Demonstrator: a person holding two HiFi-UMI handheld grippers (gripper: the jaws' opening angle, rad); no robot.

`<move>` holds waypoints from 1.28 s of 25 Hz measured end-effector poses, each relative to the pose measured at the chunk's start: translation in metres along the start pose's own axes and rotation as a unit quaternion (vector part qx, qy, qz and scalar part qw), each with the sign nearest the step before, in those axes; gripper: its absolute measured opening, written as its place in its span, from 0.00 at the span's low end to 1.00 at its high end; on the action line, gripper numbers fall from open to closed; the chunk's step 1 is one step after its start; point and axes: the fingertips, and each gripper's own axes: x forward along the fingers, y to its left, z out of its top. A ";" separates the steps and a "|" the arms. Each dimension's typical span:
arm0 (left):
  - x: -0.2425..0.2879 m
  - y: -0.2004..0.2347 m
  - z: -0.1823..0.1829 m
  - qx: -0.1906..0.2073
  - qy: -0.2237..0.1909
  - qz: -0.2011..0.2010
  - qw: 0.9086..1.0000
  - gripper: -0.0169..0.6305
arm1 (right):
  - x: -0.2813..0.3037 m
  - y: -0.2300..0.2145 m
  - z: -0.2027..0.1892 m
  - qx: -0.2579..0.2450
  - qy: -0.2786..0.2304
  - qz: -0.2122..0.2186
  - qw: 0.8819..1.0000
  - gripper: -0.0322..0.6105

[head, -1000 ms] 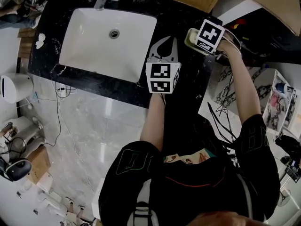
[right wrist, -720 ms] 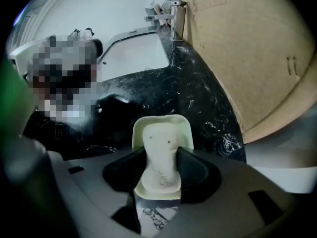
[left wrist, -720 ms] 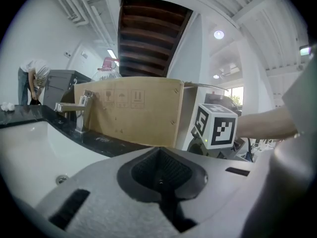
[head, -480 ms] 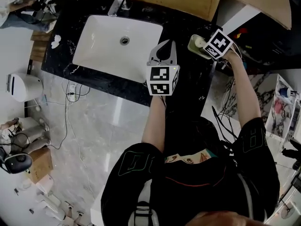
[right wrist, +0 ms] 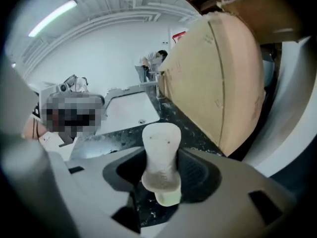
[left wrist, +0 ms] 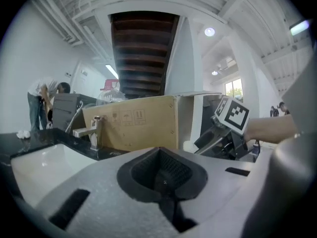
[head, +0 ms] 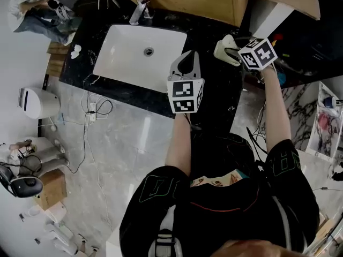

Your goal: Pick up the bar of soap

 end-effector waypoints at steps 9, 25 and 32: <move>-0.027 -0.004 0.019 0.039 -0.019 0.040 0.998 0.04 | -0.066 0.003 0.033 0.025 -0.192 -0.125 0.973 0.36; -0.065 0.026 0.053 0.051 -0.077 0.156 0.983 0.04 | -0.120 0.024 0.046 -0.004 -0.362 -0.170 0.916 0.36; -0.064 0.025 0.051 0.051 -0.075 0.156 0.984 0.04 | -0.114 0.021 0.040 0.005 -0.356 -0.170 0.919 0.36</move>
